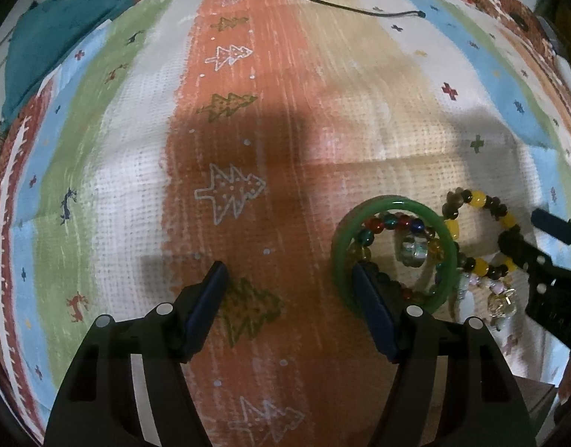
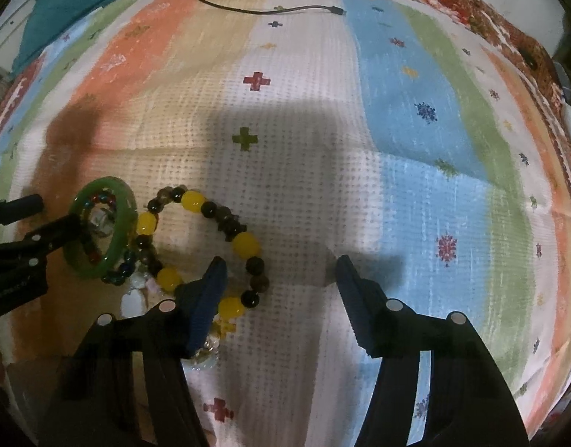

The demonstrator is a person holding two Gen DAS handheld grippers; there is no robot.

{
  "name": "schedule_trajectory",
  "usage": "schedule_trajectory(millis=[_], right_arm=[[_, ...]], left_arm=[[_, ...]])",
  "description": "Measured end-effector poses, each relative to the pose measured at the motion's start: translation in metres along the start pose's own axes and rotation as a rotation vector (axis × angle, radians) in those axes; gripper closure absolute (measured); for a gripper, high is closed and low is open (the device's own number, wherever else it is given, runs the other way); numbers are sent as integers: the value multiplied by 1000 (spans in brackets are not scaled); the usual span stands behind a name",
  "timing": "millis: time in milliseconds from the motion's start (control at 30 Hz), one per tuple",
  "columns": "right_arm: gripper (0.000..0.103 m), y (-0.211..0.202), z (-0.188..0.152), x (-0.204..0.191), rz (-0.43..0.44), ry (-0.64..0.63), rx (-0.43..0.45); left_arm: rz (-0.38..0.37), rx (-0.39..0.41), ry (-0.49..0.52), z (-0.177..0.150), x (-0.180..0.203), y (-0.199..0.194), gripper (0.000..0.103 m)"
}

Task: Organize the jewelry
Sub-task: 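Grasp the green jade bangle with left tool while right tool grasps yellow-black bead bracelet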

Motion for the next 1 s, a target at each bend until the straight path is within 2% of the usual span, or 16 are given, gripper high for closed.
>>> schedule_trajectory(millis=[67, 100, 167, 233, 267, 300, 333, 433, 1000], right_arm=[[48, 0, 0, -2, -9, -18, 4], [50, 1, 0, -3, -13, -28, 6], [57, 1, -1, -5, -17, -34, 8], [72, 0, -2, -5, -26, -38, 10], [82, -1, -2, -4, -27, -37, 11], [87, -2, -2, -4, -25, -35, 10], [91, -2, -3, -4, -23, -34, 10], [92, -4, -3, -5, -22, -34, 19], [93, -80, -10, -13, 60, -40, 182]], left_arm=[[15, 3, 6, 0, 2, 2, 35], [19, 4, 13, 1, 3, 3, 39], [13, 7, 39, 0, 10, 2, 54], [23, 3, 71, 0, 15, 0, 85], [20, -2, 77, 0, 16, 0, 92], [18, -6, 80, -1, 16, 0, 95], [18, -3, 80, -1, 16, 0, 95], [17, 1, 69, 0, 16, -2, 96], [-33, 102, 40, -21, 21, -69, 95]])
Point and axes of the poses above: each gripper's, at about its wrist camera, not at the fingertips, and y roughly the way its jaws point, x to its right, z to its top, the point moved 3 cm from there along y, roughly the way its jaws point, and after that the axes turned 5 degrees about -x, right-handed, at the moved point
